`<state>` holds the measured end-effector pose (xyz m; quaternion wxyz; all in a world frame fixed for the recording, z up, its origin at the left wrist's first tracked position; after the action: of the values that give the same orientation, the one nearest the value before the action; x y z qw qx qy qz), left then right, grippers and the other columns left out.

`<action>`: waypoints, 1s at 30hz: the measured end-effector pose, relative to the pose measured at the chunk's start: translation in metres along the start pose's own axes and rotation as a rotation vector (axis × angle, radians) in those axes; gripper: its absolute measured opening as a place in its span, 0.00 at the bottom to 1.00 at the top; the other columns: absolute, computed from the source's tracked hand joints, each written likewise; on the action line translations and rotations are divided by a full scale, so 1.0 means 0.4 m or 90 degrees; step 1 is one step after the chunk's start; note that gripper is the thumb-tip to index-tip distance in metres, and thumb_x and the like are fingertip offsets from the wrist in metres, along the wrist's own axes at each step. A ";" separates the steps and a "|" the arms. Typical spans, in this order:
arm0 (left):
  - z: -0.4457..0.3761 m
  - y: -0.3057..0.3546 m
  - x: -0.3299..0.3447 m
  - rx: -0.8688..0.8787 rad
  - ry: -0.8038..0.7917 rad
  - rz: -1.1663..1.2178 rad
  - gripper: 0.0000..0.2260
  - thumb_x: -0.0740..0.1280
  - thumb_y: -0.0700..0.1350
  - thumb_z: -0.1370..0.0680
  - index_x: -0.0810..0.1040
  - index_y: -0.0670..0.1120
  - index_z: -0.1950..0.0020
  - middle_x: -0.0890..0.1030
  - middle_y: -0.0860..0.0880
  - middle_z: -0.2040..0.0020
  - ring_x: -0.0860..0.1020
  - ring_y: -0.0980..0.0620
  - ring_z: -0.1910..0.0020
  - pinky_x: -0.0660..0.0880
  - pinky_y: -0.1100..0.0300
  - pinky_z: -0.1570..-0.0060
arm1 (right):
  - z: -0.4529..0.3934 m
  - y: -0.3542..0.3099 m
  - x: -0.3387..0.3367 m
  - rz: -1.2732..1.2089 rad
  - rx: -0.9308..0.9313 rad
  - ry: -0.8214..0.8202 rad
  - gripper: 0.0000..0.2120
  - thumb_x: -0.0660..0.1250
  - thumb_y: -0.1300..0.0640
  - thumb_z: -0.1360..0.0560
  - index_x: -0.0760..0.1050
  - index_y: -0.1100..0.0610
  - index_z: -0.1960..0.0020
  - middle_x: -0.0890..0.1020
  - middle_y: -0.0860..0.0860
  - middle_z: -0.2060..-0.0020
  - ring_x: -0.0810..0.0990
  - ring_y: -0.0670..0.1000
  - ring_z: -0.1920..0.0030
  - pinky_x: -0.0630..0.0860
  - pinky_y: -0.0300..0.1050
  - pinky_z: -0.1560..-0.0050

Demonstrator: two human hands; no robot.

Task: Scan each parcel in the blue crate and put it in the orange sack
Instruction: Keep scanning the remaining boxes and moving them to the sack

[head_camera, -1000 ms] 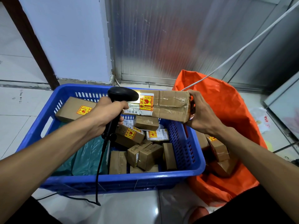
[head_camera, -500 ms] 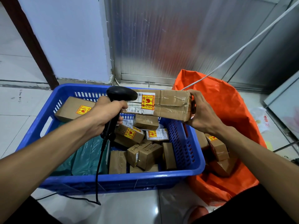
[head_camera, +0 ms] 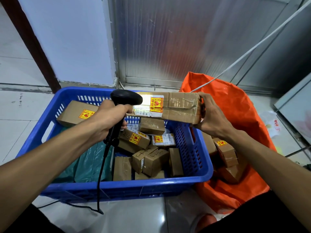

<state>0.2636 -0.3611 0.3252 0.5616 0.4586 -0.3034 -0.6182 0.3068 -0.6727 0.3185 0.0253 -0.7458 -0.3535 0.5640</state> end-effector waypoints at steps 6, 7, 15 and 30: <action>-0.001 0.016 -0.006 0.048 0.022 -0.085 0.06 0.67 0.39 0.24 0.74 0.41 0.60 0.73 0.44 0.69 0.73 0.53 0.76 0.73 0.63 0.77 | -0.008 0.032 -0.024 -0.025 0.078 -0.040 0.47 0.83 0.64 0.42 0.64 0.53 0.29 0.71 0.46 0.35 0.74 0.47 0.37 0.76 0.50 0.38; -0.003 0.020 -0.009 0.068 0.034 -0.139 0.07 0.68 0.40 0.24 0.74 0.42 0.62 0.74 0.44 0.70 0.73 0.52 0.75 0.72 0.61 0.75 | -0.009 0.040 -0.030 -0.036 0.104 -0.056 0.48 0.83 0.64 0.42 0.64 0.51 0.28 0.71 0.46 0.34 0.74 0.47 0.37 0.75 0.50 0.38; -0.011 0.020 0.009 0.158 0.001 -0.388 0.07 0.74 0.45 0.27 0.79 0.44 0.53 0.76 0.48 0.68 0.76 0.50 0.68 0.72 0.58 0.64 | 0.029 0.084 -0.058 -0.126 0.266 -0.180 0.47 0.75 0.75 0.37 0.62 0.45 0.28 0.76 0.42 0.46 0.76 0.44 0.49 0.77 0.40 0.59; 0.009 0.050 0.008 0.266 0.037 -0.685 0.12 0.75 0.52 0.30 0.75 0.48 0.65 0.78 0.49 0.69 0.76 0.53 0.70 0.63 0.61 0.74 | 0.054 0.121 -0.034 -0.155 0.336 -0.324 0.51 0.74 0.74 0.38 0.59 0.50 0.22 0.73 0.48 0.35 0.74 0.47 0.38 0.79 0.39 0.55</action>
<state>0.2688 -0.3686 0.3438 0.0741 0.6665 -0.1275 -0.7308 0.3109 -0.7243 0.3009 0.1947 -0.5027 -0.2769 0.7955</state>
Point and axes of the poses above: each hand's wrist, its own z-axis away from the middle knuckle, its own x-axis out of the palm, y = z × x, the point moved 5 cm from there along -z, towards the middle knuckle
